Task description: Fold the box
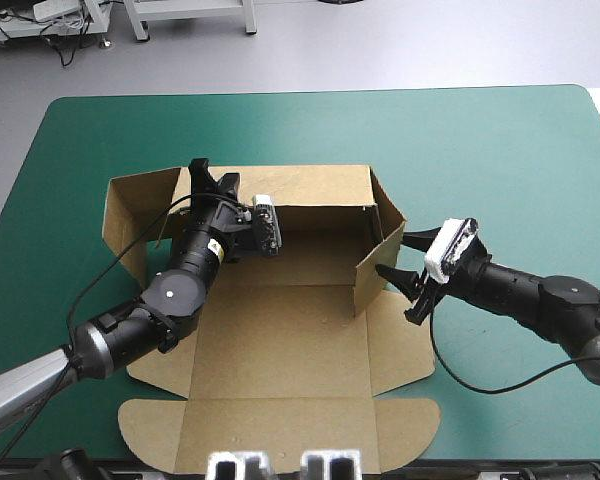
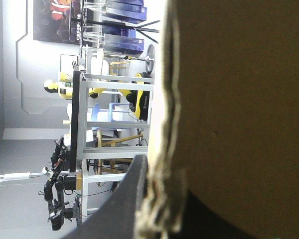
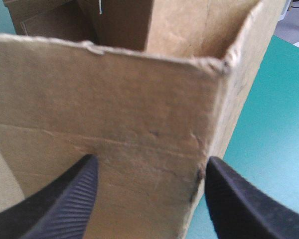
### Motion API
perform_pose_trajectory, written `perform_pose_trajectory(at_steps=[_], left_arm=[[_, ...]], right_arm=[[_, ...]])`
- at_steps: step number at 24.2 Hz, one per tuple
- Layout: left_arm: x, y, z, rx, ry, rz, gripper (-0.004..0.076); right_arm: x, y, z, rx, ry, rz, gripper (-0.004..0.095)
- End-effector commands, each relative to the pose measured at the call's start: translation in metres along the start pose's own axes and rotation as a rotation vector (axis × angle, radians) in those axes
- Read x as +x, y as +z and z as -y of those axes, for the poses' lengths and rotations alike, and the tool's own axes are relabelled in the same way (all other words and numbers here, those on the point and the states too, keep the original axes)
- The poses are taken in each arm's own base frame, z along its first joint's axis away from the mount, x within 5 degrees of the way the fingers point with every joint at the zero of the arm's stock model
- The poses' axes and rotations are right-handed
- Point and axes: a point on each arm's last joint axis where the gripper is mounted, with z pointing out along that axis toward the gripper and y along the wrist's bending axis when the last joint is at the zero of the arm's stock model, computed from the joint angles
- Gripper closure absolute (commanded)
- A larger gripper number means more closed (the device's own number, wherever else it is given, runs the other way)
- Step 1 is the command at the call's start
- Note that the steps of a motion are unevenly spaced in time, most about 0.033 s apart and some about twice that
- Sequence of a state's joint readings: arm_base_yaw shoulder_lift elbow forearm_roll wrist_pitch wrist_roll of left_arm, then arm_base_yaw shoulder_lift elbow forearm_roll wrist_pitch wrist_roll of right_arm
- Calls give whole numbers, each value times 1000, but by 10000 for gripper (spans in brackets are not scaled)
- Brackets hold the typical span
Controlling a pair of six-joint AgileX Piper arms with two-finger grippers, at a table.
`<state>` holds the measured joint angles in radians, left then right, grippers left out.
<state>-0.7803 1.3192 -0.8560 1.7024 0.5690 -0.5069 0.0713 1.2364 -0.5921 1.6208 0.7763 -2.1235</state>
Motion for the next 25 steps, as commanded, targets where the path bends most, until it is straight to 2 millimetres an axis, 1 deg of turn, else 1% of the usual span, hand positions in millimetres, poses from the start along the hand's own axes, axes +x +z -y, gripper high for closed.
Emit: perform_pose_trajectory(at_steps=[1,3,4,6,8,11,14,17,20,25], left_arm=[[-6,-8,-20,-76,24,48,723],[-6,-6,-18,-69,28,48,723],[-6,-5,-17,-67,30,43,723],[-7,-3,-15,-56,22,42,723],[-6,-1,-14,-44,-18,23,722],[-10,5,-24,-37,-123,-25,711],[-18,9,-33,-41,-136,-14,710],[-25,12,-38,-34,-132,-43,711],[-31,16,-36,5,-130,-93,711],[-41,15,-30,65,-171,-78,711]], right_arm=[[-29,-6,9,37,-49,99,187],[-41,-4,11,28,-58,122,189],[-46,3,8,5,-54,122,189],[-50,16,3,-15,-57,103,189],[-51,26,-3,10,-64,68,189],[-52,27,-3,38,-51,63,189],[-55,27,-2,46,-27,82,189],[-55,27,1,81,-2,85,189],[-55,27,4,107,20,83,189],[-56,26,12,186,56,74,189]])
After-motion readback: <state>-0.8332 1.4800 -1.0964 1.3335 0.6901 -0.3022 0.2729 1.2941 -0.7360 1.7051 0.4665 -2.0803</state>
